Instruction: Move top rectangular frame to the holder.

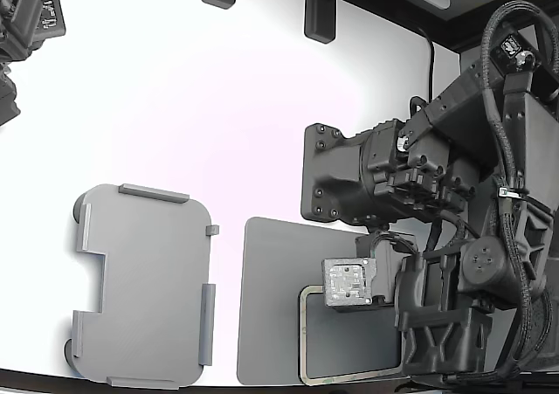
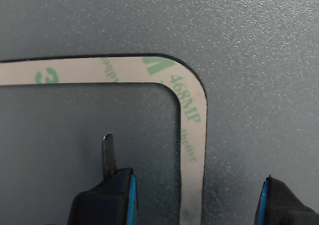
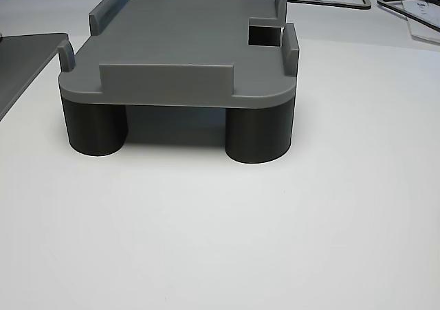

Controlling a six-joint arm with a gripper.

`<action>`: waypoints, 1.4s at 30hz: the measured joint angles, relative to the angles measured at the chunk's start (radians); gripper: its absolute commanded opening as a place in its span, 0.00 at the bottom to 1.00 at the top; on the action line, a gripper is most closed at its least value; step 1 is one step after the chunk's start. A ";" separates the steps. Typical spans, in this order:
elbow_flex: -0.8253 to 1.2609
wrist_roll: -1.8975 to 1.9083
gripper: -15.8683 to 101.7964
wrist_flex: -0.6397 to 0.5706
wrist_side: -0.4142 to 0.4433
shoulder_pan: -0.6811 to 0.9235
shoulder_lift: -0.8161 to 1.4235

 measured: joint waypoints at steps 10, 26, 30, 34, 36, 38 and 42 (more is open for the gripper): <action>-0.023 -0.017 0.98 -0.009 -0.020 0.020 -0.086; -0.011 -0.014 0.81 -0.040 -0.017 0.020 -0.132; 0.008 -0.006 0.81 -0.044 -0.020 0.020 -0.132; 0.018 -0.003 0.69 -0.054 -0.020 0.020 -0.132; 0.020 -0.003 0.63 -0.057 -0.020 0.020 -0.132; 0.020 -0.003 0.57 -0.061 -0.020 0.020 -0.132; 0.020 -0.003 0.39 -0.060 -0.018 0.020 -0.132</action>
